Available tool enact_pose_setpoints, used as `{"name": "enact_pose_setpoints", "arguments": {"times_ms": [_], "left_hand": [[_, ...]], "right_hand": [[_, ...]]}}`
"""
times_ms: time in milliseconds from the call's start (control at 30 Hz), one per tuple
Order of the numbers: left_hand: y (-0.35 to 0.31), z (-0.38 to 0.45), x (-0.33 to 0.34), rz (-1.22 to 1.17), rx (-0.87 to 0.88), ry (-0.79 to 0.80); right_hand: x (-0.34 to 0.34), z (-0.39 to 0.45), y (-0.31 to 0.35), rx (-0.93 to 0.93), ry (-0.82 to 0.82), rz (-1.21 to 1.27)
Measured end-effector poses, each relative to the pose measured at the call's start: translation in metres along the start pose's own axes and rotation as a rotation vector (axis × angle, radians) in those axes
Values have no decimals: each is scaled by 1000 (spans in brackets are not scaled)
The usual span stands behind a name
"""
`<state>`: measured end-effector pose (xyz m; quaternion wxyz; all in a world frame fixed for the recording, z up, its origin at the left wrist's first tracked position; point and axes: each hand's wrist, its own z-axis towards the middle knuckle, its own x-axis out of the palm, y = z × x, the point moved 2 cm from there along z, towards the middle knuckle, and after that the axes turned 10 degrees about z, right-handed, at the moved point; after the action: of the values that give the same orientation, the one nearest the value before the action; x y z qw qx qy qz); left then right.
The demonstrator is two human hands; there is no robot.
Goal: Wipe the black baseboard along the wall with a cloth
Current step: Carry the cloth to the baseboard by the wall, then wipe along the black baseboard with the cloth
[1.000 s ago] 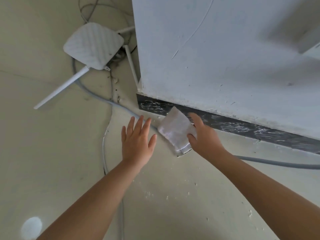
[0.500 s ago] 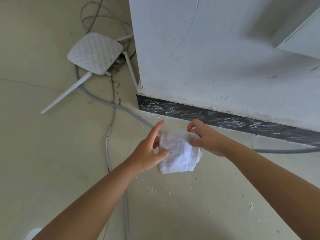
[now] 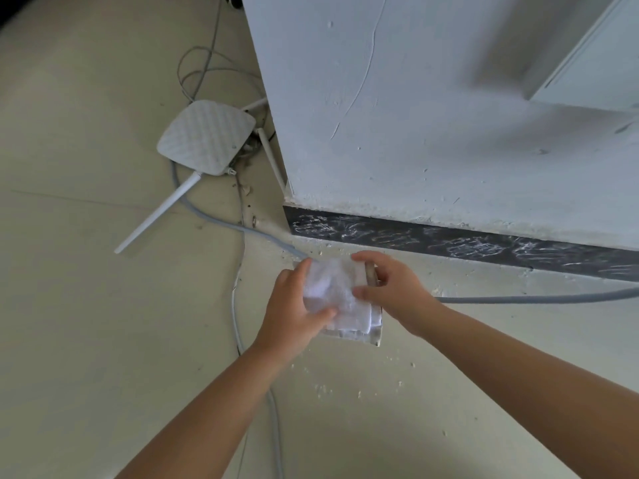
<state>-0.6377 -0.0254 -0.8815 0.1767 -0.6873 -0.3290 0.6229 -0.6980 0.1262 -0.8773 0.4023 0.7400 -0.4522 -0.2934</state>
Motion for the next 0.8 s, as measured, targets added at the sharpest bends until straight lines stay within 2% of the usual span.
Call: {"name": "enact_pose_setpoints", "arguments": {"times_ms": [133, 167, 233, 300, 367, 433, 500, 633, 700, 800], "left_hand": [[2, 4, -5, 106, 44, -102], [2, 5, -6, 137, 57, -130], [3, 5, -7, 184, 78, -170], [4, 4, -9, 221, 108, -205], [5, 3, -13, 299, 175, -259], [5, 4, -17, 420, 259, -292], [4, 7, -18, 496, 327, -260], [0, 13, -11, 558, 321, 64], [4, 13, -5, 650, 287, 153], [11, 11, 2, 619, 259, 115]], "right_hand": [[1, 2, 8, -26, 88, -103], [2, 2, 9, -38, 127, -201], [8, 4, 8, -108, 171, -559], [12, 5, 9, -193, 102, -682], [14, 5, 8, -256, 22, -662], [15, 7, 8, -339, 11, -704], [18, 8, 8, -379, 37, -711], [20, 6, 6, -336, 102, -665], [18, 6, 4, -350, 131, -653], [14, 7, 3, -315, 102, -572]]}}
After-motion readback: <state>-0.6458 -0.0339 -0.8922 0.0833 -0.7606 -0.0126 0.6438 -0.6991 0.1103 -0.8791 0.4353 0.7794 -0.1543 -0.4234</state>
